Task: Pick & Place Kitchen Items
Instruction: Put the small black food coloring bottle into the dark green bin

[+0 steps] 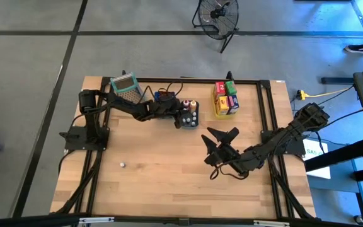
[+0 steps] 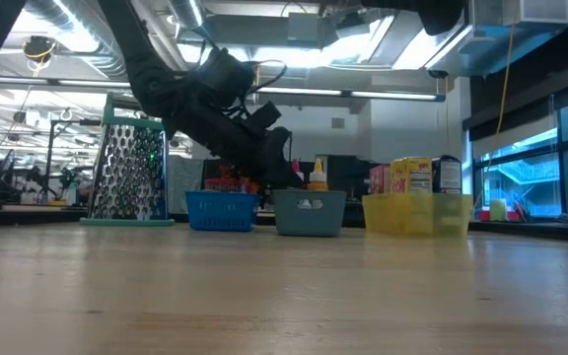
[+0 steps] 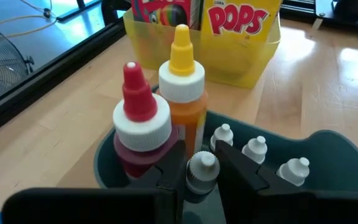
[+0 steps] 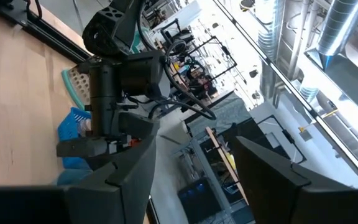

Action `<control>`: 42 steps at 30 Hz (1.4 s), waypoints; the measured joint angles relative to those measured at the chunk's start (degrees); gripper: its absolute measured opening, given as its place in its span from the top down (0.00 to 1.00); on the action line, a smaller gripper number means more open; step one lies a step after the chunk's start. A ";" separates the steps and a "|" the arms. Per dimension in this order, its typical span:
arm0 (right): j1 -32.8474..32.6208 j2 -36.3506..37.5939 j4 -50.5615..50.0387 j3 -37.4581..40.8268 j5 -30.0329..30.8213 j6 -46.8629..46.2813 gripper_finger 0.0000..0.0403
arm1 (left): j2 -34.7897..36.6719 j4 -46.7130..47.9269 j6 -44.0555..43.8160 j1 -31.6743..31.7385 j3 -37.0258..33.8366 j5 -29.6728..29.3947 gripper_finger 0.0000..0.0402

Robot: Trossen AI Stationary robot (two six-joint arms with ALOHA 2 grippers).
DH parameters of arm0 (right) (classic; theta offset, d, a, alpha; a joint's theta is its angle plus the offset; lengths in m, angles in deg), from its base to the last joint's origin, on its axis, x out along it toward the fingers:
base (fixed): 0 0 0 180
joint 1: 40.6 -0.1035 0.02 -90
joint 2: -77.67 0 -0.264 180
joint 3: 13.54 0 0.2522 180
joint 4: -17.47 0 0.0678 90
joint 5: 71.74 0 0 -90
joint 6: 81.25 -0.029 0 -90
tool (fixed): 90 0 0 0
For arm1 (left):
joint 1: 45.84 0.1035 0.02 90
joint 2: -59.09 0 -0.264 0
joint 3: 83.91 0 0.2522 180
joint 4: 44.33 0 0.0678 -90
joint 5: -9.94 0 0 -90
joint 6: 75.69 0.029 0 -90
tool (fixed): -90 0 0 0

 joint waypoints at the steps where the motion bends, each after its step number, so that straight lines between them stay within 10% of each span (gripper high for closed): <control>1: 0.00 0.00 -0.01 0.00 -0.01 -0.01 0.46 | 0.00 -0.02 -0.12 0.00 0.00 0.05 0.84; 42: 0.00 0.02 -2.77 0.04 0.05 -1.55 0.46 | 3.86 21.17 6.62 -0.50 10.01 3.51 0.84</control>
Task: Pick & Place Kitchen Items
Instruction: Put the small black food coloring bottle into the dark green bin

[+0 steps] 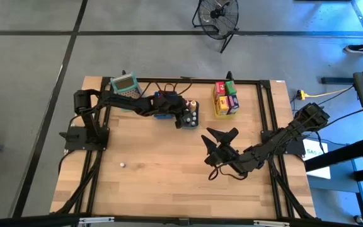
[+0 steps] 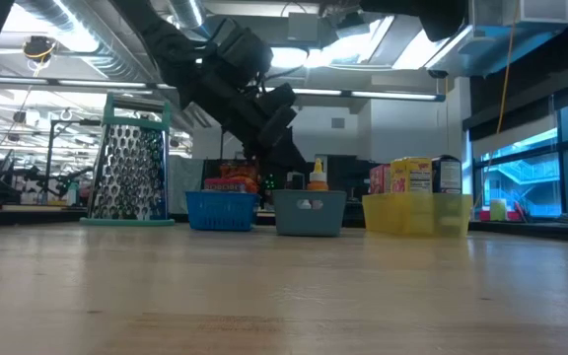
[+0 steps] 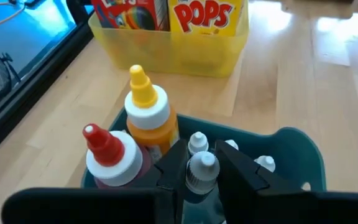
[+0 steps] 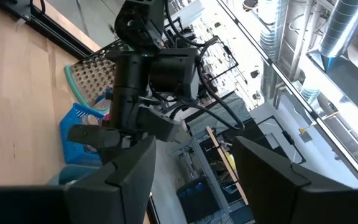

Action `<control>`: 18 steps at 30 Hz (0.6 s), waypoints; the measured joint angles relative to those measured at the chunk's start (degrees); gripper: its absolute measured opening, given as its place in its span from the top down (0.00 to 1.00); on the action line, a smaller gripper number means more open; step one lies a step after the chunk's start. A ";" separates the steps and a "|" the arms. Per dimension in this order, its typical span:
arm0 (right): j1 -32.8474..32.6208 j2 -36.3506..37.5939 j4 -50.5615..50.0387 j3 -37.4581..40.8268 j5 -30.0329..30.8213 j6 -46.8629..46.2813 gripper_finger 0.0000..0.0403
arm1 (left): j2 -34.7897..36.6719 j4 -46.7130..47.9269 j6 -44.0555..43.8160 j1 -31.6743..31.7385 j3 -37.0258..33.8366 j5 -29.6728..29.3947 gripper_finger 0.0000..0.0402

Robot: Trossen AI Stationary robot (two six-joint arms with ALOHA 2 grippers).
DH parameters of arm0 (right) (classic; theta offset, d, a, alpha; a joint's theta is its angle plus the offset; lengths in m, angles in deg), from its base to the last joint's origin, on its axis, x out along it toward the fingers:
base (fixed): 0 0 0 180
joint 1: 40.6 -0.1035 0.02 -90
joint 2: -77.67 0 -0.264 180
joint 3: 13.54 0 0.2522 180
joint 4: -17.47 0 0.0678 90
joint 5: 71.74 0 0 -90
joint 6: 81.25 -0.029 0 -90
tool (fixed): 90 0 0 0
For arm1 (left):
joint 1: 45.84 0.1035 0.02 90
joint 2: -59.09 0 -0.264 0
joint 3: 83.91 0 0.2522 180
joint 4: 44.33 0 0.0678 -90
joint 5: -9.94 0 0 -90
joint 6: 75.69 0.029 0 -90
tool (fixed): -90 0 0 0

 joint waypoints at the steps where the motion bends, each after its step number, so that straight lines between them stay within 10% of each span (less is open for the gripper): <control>1: 0.00 0.00 0.00 0.00 0.00 0.00 0.46 | 0.00 -0.05 0.00 0.00 0.00 0.00 0.84; 18: -0.02 0.00 0.05 0.00 0.13 0.00 0.46 | -4.28 -3.61 -2.32 -0.86 0.09 -4.61 0.84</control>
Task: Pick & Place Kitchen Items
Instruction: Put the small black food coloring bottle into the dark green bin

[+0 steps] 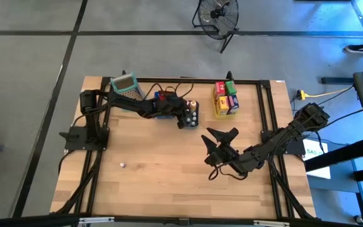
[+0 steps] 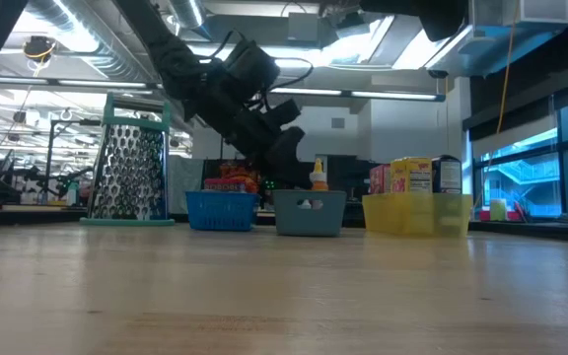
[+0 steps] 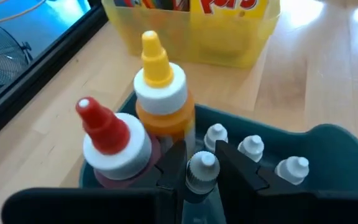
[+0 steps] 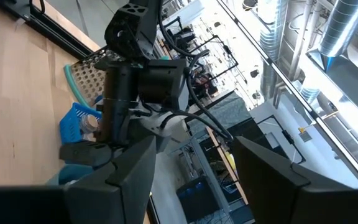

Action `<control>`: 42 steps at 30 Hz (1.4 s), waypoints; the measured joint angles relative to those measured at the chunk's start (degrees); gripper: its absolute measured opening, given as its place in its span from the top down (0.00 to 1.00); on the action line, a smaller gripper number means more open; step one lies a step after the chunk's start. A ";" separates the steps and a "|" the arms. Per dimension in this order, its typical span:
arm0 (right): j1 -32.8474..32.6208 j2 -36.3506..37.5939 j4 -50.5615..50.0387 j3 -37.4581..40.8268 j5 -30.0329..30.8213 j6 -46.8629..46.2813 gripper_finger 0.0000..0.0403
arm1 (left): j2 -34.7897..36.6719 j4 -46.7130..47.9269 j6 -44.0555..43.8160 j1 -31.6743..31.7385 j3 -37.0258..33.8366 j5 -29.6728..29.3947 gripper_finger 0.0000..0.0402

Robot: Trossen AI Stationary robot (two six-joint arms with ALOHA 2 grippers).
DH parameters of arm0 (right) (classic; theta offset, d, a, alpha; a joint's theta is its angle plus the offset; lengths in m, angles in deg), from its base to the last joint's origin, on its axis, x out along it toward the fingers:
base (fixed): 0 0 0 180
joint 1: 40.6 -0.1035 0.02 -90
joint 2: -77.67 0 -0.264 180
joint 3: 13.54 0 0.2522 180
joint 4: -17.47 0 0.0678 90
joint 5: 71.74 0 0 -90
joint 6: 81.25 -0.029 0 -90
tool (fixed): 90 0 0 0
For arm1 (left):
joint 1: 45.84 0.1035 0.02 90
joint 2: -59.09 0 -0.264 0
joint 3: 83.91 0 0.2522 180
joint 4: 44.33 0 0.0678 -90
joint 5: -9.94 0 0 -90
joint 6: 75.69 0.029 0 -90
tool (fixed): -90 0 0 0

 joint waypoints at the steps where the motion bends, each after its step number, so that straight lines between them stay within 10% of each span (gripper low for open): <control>1: 0.00 0.00 0.00 0.00 0.00 0.00 0.46 | 0.00 0.01 -0.03 -0.09 0.00 -0.04 0.84; 42: 0.00 0.00 -2.59 0.00 -0.17 -2.69 0.46 | -1.29 -8.56 -1.51 -1.87 -3.51 -4.08 0.84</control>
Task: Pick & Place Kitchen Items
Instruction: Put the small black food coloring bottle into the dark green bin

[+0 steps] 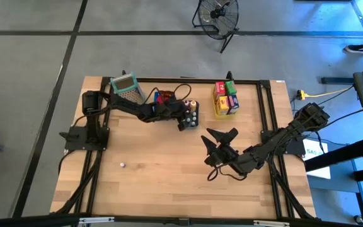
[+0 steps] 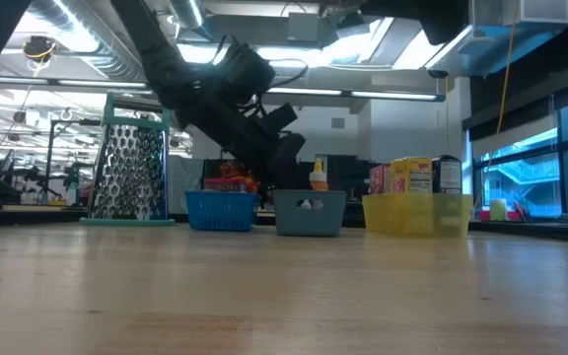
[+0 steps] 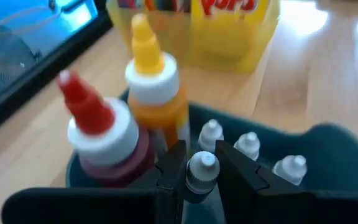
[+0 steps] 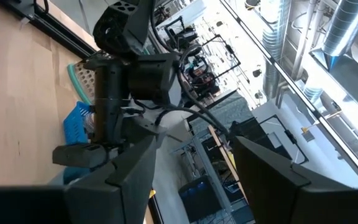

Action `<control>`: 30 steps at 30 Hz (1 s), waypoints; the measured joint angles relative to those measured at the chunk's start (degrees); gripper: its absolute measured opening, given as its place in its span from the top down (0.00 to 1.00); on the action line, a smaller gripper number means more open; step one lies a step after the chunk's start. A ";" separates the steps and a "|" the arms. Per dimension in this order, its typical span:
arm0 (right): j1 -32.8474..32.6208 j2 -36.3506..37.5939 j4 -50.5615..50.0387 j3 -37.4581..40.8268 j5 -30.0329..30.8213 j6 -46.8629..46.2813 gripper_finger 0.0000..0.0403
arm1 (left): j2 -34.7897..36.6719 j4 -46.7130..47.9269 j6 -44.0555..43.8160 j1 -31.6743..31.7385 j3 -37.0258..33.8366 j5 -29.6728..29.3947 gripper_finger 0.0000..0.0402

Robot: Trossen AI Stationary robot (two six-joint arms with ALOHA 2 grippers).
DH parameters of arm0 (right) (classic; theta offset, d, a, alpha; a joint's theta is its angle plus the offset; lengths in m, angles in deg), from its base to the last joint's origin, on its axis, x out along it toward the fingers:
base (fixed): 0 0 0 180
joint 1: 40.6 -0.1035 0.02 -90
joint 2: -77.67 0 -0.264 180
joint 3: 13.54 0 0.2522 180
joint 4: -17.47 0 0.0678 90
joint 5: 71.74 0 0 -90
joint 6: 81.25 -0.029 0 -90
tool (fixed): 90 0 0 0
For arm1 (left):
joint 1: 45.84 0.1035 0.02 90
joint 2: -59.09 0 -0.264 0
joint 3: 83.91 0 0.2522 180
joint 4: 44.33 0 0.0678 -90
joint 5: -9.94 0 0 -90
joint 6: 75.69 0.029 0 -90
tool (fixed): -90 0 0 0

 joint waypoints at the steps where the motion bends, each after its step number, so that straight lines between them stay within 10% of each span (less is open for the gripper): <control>1: 0.00 0.00 -0.14 0.00 0.00 -0.13 0.46 | -0.11 0.15 -0.39 0.06 -0.16 0.00 0.84; 30: 0.04 0.00 -0.23 0.00 0.02 0.11 0.46 | -3.73 -4.17 -0.64 0.22 -0.12 0.25 0.82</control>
